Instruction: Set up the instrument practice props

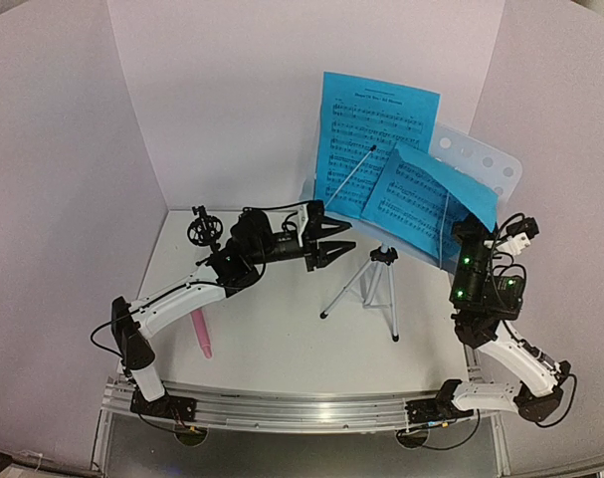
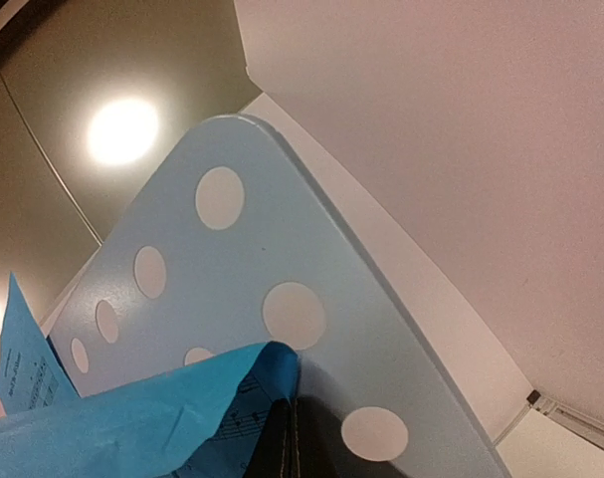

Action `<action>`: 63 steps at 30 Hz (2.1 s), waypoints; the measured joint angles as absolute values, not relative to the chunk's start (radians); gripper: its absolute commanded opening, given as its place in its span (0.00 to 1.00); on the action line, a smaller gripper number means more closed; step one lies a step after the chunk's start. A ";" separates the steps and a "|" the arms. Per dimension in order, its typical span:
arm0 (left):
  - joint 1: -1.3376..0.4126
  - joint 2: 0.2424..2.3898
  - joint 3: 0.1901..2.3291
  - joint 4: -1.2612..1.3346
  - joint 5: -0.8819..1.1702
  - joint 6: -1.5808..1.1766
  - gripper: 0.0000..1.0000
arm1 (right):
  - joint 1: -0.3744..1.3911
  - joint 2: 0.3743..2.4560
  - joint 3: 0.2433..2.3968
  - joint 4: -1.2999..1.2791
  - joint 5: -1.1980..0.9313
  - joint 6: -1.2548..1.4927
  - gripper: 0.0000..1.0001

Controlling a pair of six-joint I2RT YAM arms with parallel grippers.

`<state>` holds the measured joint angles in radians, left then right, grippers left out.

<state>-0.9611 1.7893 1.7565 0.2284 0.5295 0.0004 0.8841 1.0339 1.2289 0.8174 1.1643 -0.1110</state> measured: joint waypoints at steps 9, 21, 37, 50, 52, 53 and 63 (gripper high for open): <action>-0.961 1.790 1.757 0.236 0.531 0.021 0.48 | 0.884 1.001 1.207 0.819 1.190 -0.137 0.00; -0.961 1.805 1.757 0.237 0.530 0.034 0.48 | 0.884 0.943 1.239 0.615 1.188 -0.161 0.00; -0.961 1.820 1.757 0.237 0.528 0.056 0.48 | 0.884 0.909 1.286 0.365 1.162 -0.184 0.00; -0.961 1.820 1.758 0.237 0.529 0.075 0.48 | 0.884 0.889 1.411 0.037 1.097 -0.157 0.00; -0.961 1.821 1.759 0.242 0.529 0.078 0.48 | 0.884 0.881 1.412 0.020 1.093 -0.155 0.00; -0.961 1.821 1.760 0.246 0.530 0.079 0.49 | 0.884 0.877 1.412 0.005 1.089 -0.153 0.00; -0.964 1.822 1.780 0.295 0.566 0.102 0.51 | 0.884 0.879 1.482 -0.212 1.016 -0.116 0.00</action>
<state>-0.9635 1.8225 1.7802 0.2950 0.5663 0.1024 0.8838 0.8789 1.4824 -0.2123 1.0162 -0.1160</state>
